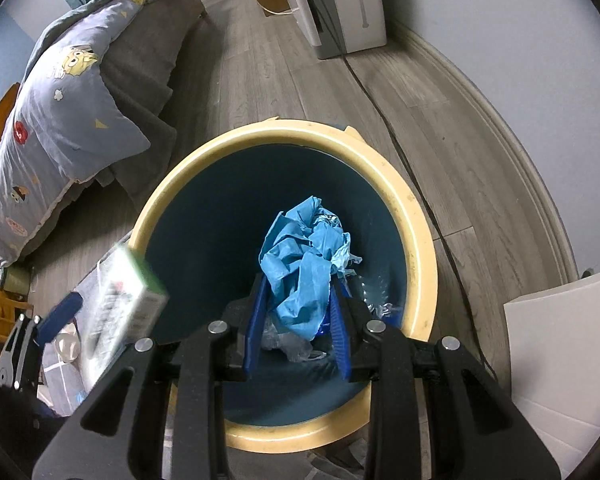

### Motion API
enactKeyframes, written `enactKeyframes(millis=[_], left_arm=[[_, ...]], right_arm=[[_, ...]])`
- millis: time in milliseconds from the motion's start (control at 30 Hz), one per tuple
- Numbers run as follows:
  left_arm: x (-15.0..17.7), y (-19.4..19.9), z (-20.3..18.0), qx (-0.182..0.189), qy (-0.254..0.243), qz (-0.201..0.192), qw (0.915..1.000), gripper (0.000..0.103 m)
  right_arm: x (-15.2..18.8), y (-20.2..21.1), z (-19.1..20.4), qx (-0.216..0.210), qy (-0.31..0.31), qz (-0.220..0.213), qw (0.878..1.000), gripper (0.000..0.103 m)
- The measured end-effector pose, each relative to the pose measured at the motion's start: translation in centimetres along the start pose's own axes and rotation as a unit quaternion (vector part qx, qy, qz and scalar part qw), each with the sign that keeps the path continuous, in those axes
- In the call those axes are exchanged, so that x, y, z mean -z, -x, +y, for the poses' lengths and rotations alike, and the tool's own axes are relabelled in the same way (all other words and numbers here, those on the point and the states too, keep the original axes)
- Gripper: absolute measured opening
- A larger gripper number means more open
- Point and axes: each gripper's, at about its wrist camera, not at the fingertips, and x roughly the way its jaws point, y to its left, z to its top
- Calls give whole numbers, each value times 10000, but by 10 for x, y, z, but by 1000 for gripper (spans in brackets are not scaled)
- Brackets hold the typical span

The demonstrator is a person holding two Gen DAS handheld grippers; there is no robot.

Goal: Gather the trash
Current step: 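Drop the COLTALIN box into the bin while the right gripper releases the glove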

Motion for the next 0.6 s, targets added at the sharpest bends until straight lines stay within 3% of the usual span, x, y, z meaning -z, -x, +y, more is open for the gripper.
enactKeyframes(millis=[67,167,367,600], left_arm=[[0,3,3,0,64,-71,10000,92],[2,6,12,-6,274,-100,9996,93],[16,24,34,-56,667,-156,9976,95],[48,66,67,-234,969,-153,9949,96]], right_arm=[[0,0,1,-26,27,-2,10000,34],[0,2,2,-28,-1,-52,10000,65],[-1,13,6,47,16,-199,9998,94],[-1,26,22,228,250,-204,9992,97]])
